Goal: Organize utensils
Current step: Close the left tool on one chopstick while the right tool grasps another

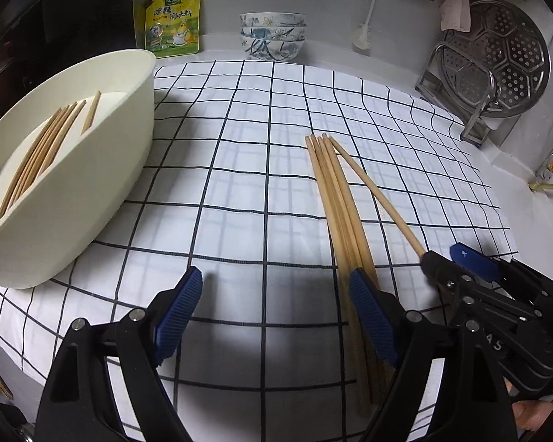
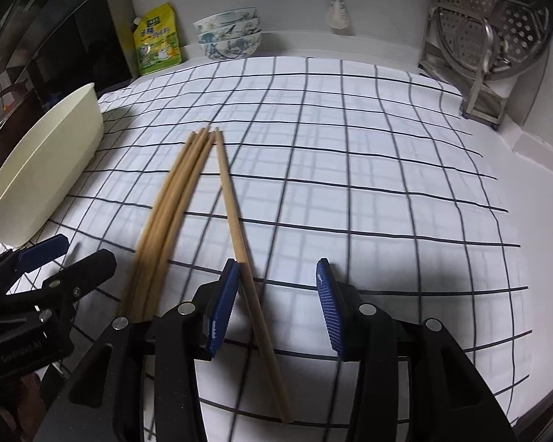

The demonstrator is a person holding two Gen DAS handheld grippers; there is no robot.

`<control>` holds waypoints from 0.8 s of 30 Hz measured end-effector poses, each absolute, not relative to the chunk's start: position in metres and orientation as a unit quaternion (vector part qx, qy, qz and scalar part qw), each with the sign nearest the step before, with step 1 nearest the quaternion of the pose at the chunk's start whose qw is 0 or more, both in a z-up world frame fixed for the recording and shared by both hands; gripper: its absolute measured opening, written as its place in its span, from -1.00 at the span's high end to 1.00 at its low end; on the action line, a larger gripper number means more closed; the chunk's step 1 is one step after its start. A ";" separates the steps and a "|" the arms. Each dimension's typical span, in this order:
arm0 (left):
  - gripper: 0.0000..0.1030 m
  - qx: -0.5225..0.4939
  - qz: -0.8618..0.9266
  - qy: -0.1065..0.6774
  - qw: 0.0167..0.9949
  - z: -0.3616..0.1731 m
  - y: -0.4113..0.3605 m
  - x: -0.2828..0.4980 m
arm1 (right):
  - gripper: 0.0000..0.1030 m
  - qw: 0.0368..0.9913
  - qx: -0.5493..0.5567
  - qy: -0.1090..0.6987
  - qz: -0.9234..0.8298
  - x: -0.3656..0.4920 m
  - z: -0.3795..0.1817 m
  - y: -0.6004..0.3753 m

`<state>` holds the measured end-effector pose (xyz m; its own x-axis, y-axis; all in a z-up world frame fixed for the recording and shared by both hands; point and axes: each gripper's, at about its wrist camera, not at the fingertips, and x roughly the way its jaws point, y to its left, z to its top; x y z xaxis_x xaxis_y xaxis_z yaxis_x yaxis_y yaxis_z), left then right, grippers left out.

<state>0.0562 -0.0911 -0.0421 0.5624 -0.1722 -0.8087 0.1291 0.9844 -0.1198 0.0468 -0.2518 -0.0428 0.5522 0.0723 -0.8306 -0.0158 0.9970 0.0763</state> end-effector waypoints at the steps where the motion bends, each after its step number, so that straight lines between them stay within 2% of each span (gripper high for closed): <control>1: -0.56 -0.020 -0.084 0.459 0.884 -0.043 -0.093 0.058 | 0.20 0.880 0.040 0.472 0.023 0.047 -0.042 -0.257; 12: -0.55 0.002 -0.076 0.456 0.887 -0.051 -0.105 0.066 | 0.20 0.882 0.042 0.468 0.035 0.048 -0.043 -0.255; 17: -0.35 0.025 -0.067 0.453 0.888 -0.052 -0.108 0.062 | 0.20 0.882 0.043 0.468 0.036 0.048 -0.042 -0.255; 24: -0.18 0.032 -0.067 0.449 0.890 -0.052 -0.106 0.064 | 0.20 0.883 0.035 0.466 0.036 0.049 -0.042 -0.251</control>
